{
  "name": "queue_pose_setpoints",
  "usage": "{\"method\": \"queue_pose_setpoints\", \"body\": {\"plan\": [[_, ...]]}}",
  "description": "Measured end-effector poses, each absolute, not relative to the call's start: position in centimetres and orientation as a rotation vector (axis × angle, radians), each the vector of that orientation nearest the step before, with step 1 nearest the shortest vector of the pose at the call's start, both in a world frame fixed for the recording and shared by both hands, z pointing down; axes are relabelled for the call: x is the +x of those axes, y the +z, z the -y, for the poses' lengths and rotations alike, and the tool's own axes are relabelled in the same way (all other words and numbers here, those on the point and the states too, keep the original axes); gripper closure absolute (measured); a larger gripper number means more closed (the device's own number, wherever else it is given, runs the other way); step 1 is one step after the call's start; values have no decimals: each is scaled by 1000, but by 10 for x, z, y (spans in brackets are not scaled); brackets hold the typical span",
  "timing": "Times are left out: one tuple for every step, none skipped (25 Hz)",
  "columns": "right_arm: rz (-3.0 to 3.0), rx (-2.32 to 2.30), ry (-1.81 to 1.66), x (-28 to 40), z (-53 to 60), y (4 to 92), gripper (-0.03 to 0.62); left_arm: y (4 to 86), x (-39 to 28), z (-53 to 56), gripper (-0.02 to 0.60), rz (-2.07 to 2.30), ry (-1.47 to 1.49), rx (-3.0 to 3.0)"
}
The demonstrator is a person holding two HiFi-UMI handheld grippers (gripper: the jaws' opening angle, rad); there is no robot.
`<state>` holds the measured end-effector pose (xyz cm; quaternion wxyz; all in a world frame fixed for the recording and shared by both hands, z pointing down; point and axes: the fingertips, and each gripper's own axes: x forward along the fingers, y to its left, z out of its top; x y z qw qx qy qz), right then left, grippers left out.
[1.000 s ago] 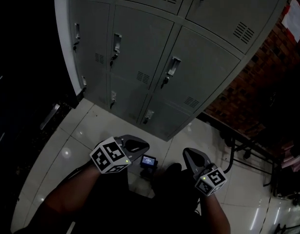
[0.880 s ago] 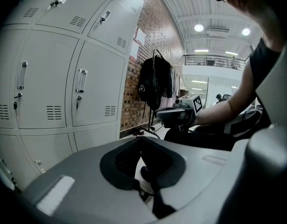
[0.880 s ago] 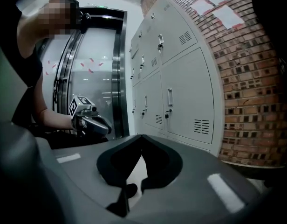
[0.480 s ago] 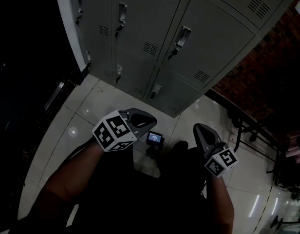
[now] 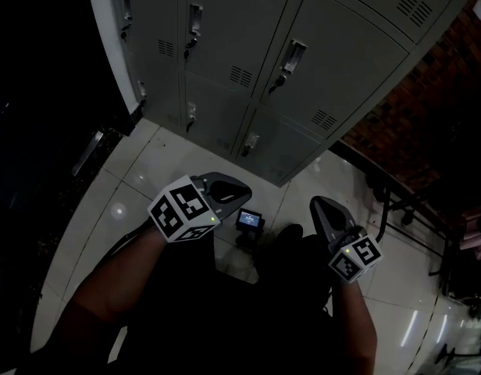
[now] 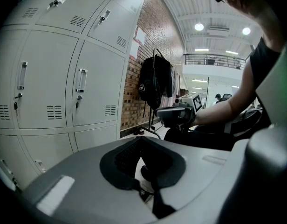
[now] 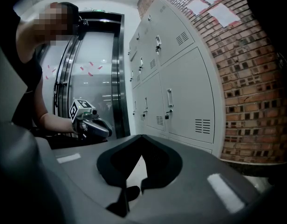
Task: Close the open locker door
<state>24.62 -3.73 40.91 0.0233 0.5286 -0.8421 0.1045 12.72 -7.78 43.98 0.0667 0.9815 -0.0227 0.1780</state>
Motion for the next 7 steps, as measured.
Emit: {"method": "queue_pose_setpoints", "body": {"plan": [[2607, 1636, 322, 246, 37, 409, 592, 440, 127, 78, 569, 68, 537, 2959], [2593, 1634, 315, 248, 37, 411, 592, 440, 127, 78, 569, 69, 537, 2959], [2578, 1632, 308, 249, 37, 414, 592, 440, 127, 78, 569, 69, 537, 2959], [2570, 1630, 304, 250, 37, 415, 592, 440, 128, 79, 569, 68, 537, 2959], [2567, 1629, 302, 250, 37, 416, 592, 440, 128, 79, 569, 68, 537, 2960], [2566, 1627, 301, 250, 37, 416, 592, 440, 128, 79, 569, 68, 538, 2960], [2566, 1626, 301, 250, 37, 416, 592, 440, 128, 79, 569, 68, 538, 2961]]}}
